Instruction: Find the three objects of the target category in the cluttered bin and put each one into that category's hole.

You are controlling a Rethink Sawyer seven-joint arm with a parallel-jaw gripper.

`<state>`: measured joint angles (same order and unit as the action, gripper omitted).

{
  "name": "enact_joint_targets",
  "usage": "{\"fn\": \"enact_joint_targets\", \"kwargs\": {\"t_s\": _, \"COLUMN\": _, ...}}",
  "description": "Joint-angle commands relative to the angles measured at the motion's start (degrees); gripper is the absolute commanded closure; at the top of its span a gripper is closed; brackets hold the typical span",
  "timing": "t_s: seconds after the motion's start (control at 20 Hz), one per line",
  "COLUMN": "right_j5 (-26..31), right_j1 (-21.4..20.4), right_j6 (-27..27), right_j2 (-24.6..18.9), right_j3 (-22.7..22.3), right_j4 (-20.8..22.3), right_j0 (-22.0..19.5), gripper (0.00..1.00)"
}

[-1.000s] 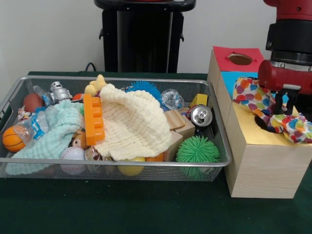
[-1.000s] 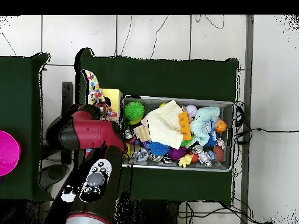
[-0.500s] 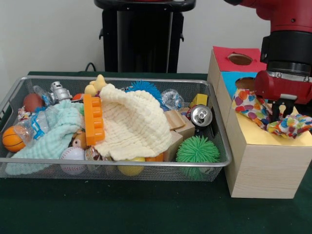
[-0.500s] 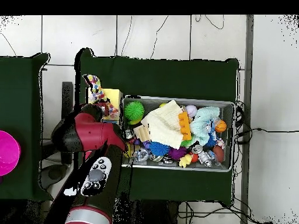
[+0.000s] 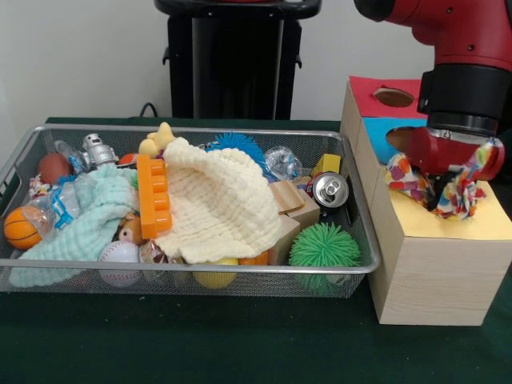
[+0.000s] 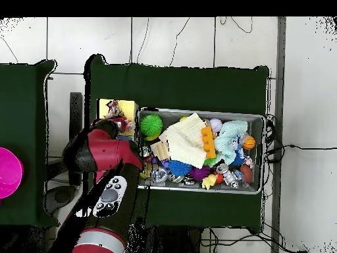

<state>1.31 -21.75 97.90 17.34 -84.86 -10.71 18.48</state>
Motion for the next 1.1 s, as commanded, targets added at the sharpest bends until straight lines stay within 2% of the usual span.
{"fn": "enact_joint_targets", "kwargs": {"t_s": 0.05, "right_j5": 7.9, "right_j1": 5.0, "right_j6": 9.8, "right_j2": -1.7, "right_j3": -1.6, "right_j4": -1.5, "right_j0": 0.1, "gripper": 1.0}}
{"fn": "enact_joint_targets", "kwargs": {"t_s": 0.3, "right_j5": 9.4, "right_j1": 5.2, "right_j6": 9.9, "right_j2": -0.8, "right_j3": -1.4, "right_j4": -2.1, "right_j0": 0.6, "gripper": 1.0}}
{"fn": "enact_joint_targets", "kwargs": {"t_s": 0.35, "right_j5": 9.9, "right_j1": 5.2, "right_j6": 9.9, "right_j2": -0.7, "right_j3": -1.2, "right_j4": -2.3, "right_j0": 0.8, "gripper": 0.0}}
{"fn": "enact_joint_targets", "kwargs": {"t_s": 0.85, "right_j5": 12.6, "right_j1": 5.4, "right_j6": 9.8, "right_j2": -0.1, "right_j3": -1.0, "right_j4": -3.4, "right_j0": 1.2, "gripper": 0.0}}
{"fn": "enact_joint_targets", "kwargs": {"t_s": 1.1, "right_j5": 18.3, "right_j1": 3.7, "right_j6": 10.0, "right_j2": -0.7, "right_j3": -1.0, "right_j4": -4.6, "right_j0": 1.1, "gripper": 0.0}}
